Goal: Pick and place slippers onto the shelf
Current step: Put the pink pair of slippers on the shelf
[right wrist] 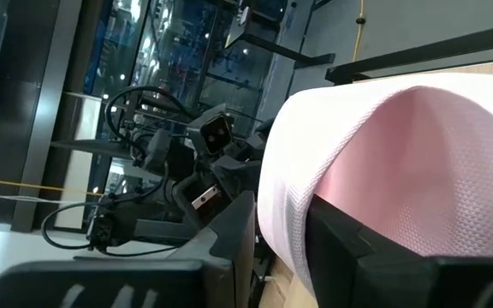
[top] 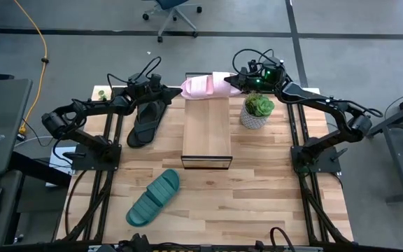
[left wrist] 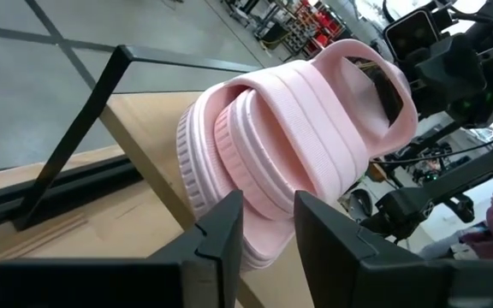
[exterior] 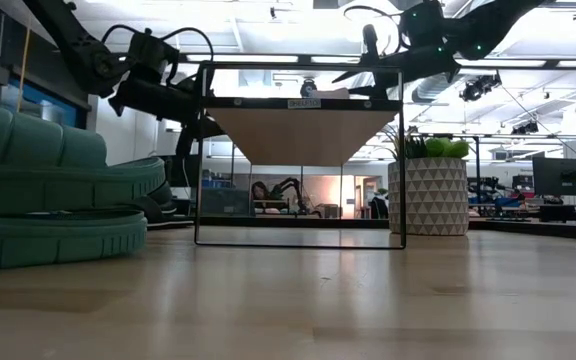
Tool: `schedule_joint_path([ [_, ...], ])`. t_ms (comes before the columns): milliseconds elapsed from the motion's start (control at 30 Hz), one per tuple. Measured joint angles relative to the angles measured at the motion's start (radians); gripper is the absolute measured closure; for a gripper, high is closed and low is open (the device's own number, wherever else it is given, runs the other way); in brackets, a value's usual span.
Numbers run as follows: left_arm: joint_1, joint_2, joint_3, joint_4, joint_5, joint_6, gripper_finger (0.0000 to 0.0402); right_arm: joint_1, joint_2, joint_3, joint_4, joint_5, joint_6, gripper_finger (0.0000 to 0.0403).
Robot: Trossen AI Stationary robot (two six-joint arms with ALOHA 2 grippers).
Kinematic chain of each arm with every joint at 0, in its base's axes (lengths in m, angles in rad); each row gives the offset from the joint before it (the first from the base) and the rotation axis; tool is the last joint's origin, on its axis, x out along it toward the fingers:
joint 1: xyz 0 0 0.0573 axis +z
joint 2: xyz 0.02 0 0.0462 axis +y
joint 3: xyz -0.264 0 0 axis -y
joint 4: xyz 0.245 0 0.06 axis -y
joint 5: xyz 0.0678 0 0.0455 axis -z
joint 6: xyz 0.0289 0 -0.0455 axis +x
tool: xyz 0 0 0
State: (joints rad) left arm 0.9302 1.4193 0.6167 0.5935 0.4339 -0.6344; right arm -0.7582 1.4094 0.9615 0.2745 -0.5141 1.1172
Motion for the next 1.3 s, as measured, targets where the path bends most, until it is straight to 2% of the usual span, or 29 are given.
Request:
schedule_joint_path([
  [200, 0.008, 0.000, 0.000, 0.003, -0.023, -0.001, 0.0297, 0.000, 0.000, 0.000, 0.000, -0.001, 0.000, 0.0322],
  [467, 0.080, -0.026, 0.000, 0.006, 0.044, 0.000, 0.0295, 0.000, 0.000, 0.000, 0.002, -0.003, -0.009, 0.0322],
  [733, 0.068, -0.024, 0.000, -0.065, 0.047, 0.039, 0.0295, 0.000, 0.000, 0.000, 0.002, -0.003, -0.018, 0.0322],
  [1300, 0.022, -0.024, 0.000, -0.068, 0.011, 0.054, 0.0295, 0.000, 0.000, 0.000, 0.013, -0.010, -0.018, 0.0322],
])
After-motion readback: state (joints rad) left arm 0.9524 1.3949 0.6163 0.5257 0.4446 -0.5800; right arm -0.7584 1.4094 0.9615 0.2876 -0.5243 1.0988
